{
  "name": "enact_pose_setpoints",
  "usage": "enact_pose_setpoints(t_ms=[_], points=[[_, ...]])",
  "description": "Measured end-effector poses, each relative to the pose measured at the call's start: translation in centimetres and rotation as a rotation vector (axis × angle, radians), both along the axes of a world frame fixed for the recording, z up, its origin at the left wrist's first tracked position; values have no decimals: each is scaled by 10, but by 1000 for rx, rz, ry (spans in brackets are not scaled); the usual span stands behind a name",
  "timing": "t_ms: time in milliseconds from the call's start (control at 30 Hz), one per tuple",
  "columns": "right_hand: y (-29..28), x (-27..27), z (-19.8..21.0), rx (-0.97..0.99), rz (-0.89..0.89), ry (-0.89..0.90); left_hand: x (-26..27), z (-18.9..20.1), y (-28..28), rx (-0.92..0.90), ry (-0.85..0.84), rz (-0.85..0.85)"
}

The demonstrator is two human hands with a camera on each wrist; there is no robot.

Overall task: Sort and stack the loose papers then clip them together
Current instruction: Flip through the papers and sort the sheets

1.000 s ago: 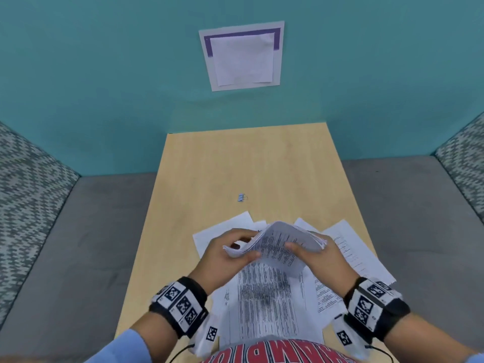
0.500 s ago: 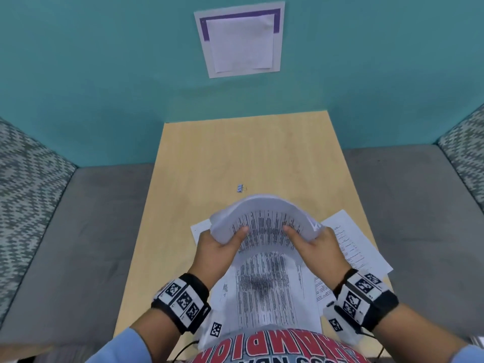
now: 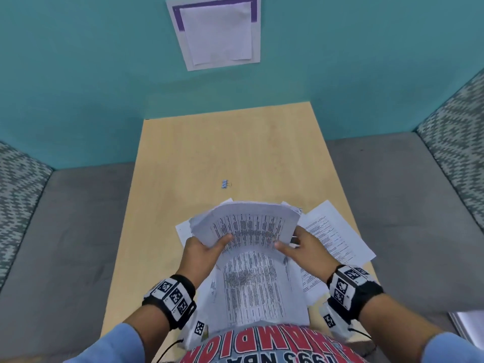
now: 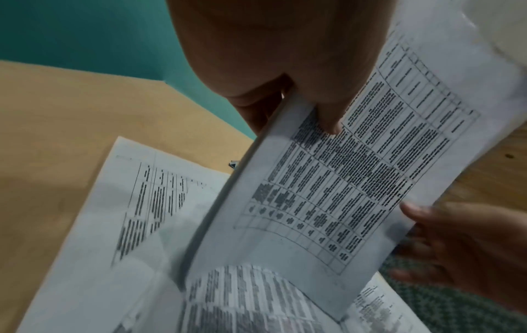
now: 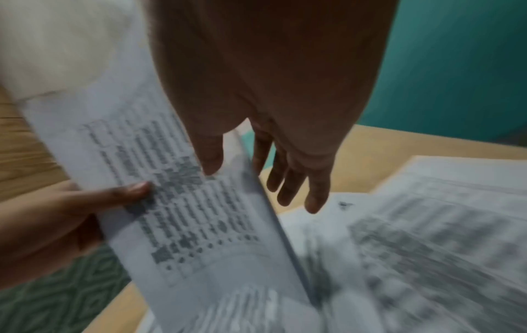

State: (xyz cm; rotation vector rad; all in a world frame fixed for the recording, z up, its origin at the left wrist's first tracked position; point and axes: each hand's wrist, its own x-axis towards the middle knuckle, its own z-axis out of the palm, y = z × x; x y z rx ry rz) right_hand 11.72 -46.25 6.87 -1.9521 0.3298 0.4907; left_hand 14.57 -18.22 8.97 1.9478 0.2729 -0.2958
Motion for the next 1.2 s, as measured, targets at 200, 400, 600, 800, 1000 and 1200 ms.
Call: enact_pose_setpoints(t_ms=[200,400,600,800,1000,1200], points=[[-113,-64,-49,-196,-736,307,19,22,18,28,-48,27],[-136,-72,-103,-181,-913,381,27,52,37,28,-139,117],[-104,-22,-103,-248,-807,320,17,61,44,29,-192,166],[-86,13,-127,-449,-598,518,-3,59,49,24,-172,197],[-71,28,-113,-667,-360,612,-18,55,61,1,-149,228],[-61,30,-96,-505,-582,537,-21,54,69,19,-152,243]])
